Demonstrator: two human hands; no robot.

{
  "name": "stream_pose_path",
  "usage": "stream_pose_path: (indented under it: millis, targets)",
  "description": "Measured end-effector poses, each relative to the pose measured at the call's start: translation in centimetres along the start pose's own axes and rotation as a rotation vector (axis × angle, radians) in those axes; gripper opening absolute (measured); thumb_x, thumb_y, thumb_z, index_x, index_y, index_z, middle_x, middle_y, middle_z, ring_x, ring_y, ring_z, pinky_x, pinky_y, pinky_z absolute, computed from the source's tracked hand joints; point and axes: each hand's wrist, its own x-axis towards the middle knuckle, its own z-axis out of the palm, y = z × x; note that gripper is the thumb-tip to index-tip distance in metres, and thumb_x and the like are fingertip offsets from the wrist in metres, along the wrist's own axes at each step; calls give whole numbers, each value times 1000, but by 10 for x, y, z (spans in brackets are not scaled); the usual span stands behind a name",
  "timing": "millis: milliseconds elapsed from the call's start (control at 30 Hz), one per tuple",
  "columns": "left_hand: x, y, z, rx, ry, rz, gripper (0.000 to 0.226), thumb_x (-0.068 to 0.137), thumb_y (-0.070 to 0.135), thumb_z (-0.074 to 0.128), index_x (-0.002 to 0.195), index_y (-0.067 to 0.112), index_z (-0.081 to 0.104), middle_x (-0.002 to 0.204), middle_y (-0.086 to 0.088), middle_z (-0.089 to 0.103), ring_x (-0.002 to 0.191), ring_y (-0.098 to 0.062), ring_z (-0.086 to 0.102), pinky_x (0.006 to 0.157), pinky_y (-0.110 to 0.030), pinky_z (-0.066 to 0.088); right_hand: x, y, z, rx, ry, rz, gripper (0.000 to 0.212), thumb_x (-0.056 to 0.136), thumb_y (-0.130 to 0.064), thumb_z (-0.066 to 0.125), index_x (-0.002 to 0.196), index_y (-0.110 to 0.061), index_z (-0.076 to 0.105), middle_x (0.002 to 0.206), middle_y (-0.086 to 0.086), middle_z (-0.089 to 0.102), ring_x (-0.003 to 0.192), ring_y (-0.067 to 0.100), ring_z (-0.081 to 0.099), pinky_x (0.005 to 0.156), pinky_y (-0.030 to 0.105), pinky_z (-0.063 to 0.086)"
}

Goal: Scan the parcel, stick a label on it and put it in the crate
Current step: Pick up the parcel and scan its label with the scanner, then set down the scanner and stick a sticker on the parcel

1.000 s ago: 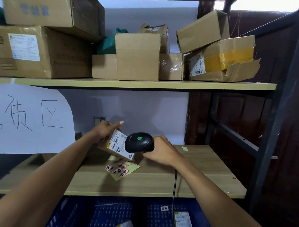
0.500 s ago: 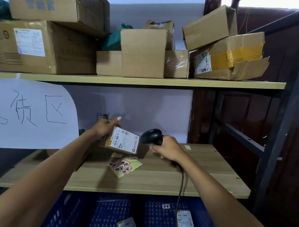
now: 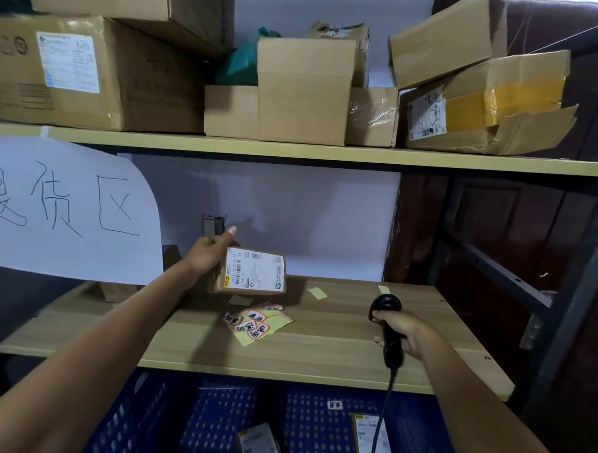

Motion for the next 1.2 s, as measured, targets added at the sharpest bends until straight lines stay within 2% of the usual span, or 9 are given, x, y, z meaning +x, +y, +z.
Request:
stream_pose_path:
  millis: [167, 367, 467, 533, 633, 733, 867, 1033, 1200]
  targets:
    - [0, -9, 7, -50, 37, -30, 49, 94, 52, 39, 89, 13, 68, 80, -4, 71, 73, -17, 69, 64, -24, 48, 1, -1, -6, -139, 28, 0, 63, 84, -30, 76, 134, -5, 49, 118, 17, 63, 112, 35, 63, 99, 48, 53]
    - [-1, -22, 12, -52, 20, 14, 37, 94, 46, 47, 91, 14, 66, 77, -6, 71, 73, -22, 68, 64, -25, 52, -8, -17, -14, -337, 79, 103, 77, 76, -65, 68, 127, -9, 53, 124, 13, 62, 108, 30, 61, 84, 38, 48]
    - [1, -26, 10, -98, 51, 4, 39, 94, 47, 44, 100, 14, 63, 80, -4, 70, 76, -21, 69, 64, -26, 50, -8, -38, -11, -721, 396, -105, 90, 69, -80, 53, 128, -13, 56, 126, 11, 58, 106, 33, 57, 86, 42, 48]
    - [2, -28, 8, -132, 82, -4, 45, 94, 49, 43, 110, 11, 62, 86, -7, 71, 82, -24, 70, 69, -27, 51, -14, -52, 5, -832, 540, -359, 78, 82, -69, 53, 133, -11, 52, 134, 16, 49, 120, 36, 51, 97, 46, 45]
    - [-1, -28, 8, -190, 98, -75, 46, 95, 52, 37, 110, 15, 59, 94, -7, 69, 82, -23, 68, 64, -23, 47, -21, -64, 43, -701, 339, -658, 39, 92, -40, 59, 121, -13, 62, 127, 12, 56, 119, 32, 56, 97, 40, 47]
    - [-3, -30, 5, -245, 85, -164, 49, 94, 58, 32, 87, 21, 63, 82, 0, 67, 72, -15, 65, 63, -23, 45, -24, -63, 86, -667, 42, -738, 18, 89, -20, 61, 105, -17, 70, 111, 7, 67, 106, 25, 64, 90, 30, 49]
    - [-3, -36, -1, -266, 185, -170, 56, 93, 58, 36, 99, 11, 67, 91, -4, 69, 82, -24, 68, 69, -25, 50, -25, -52, 139, -762, -183, -766, 15, 88, -17, 63, 99, -18, 74, 108, 5, 75, 100, 20, 68, 85, 28, 51]
    - [2, -47, -8, -254, 339, -148, 63, 83, 65, 48, 105, 8, 67, 107, -14, 73, 95, -28, 71, 94, -43, 54, -11, -41, 176, -888, -224, -667, 32, 84, -31, 73, 114, -24, 68, 118, 3, 71, 99, 21, 66, 90, 36, 54]
    - [-7, -40, -6, -137, 367, -79, 36, 98, 37, 43, 95, 4, 58, 93, -8, 62, 72, -16, 60, 49, -5, 42, -9, -30, 197, -962, -174, -553, 37, 76, -36, 78, 106, -16, 70, 112, 7, 71, 99, 27, 67, 91, 36, 54]
